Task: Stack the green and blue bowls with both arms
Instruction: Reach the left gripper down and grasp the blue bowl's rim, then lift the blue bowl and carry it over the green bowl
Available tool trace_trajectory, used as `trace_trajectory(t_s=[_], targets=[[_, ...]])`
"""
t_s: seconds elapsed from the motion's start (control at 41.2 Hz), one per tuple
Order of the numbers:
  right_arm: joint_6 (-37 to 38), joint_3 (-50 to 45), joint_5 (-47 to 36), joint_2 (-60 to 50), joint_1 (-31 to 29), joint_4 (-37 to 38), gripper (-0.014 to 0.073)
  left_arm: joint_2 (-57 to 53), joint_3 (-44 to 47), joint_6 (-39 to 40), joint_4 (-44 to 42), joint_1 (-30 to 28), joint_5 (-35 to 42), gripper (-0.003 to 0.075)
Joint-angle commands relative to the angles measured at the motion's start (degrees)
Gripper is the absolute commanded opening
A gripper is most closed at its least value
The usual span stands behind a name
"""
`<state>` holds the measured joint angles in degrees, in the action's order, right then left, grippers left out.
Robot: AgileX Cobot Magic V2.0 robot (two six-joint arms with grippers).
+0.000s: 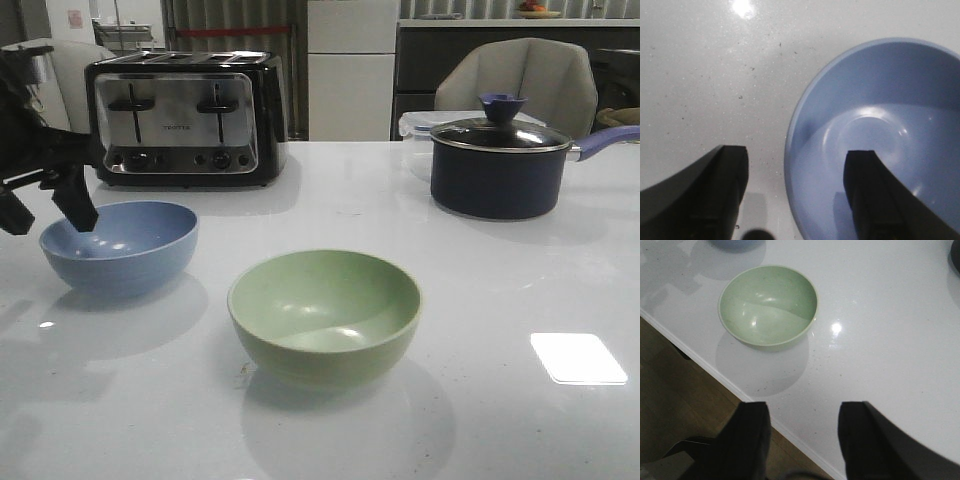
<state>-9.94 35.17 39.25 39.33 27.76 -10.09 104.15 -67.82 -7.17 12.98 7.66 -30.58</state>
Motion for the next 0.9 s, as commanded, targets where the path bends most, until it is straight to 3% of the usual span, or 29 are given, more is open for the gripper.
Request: trace_trajectory(t_s=[0.0, 0.097, 0.413, 0.656, 0.874], targets=[[-0.73, 1.58, -3.80, -0.26, 0.06, 0.27, 0.0436, -0.52, -3.18, -0.06, 0.86, 0.28, 2.97, 0.0458], [-0.73, 1.58, -3.80, -0.26, 0.06, 0.27, 0.0436, 0.65, -3.38, -0.06, 0.86, 0.28, 3.20, 0.0398], [-0.73, 1.58, -3.80, -0.26, 0.06, 0.27, 0.0436, 0.77, -3.38, -0.06, 0.45, 0.28, 2.75, 0.0099], [-0.73, 1.58, -3.80, -0.26, 0.06, 0.27, 0.0436, -3.35, -4.72, -0.25, 0.86, 0.83, -2.57, 0.0093], [-0.73, 1.58, -3.80, -0.26, 0.06, 0.27, 0.0436, -9.69, -7.32, -1.62, 0.91, 6.77, -8.26, 0.0093]])
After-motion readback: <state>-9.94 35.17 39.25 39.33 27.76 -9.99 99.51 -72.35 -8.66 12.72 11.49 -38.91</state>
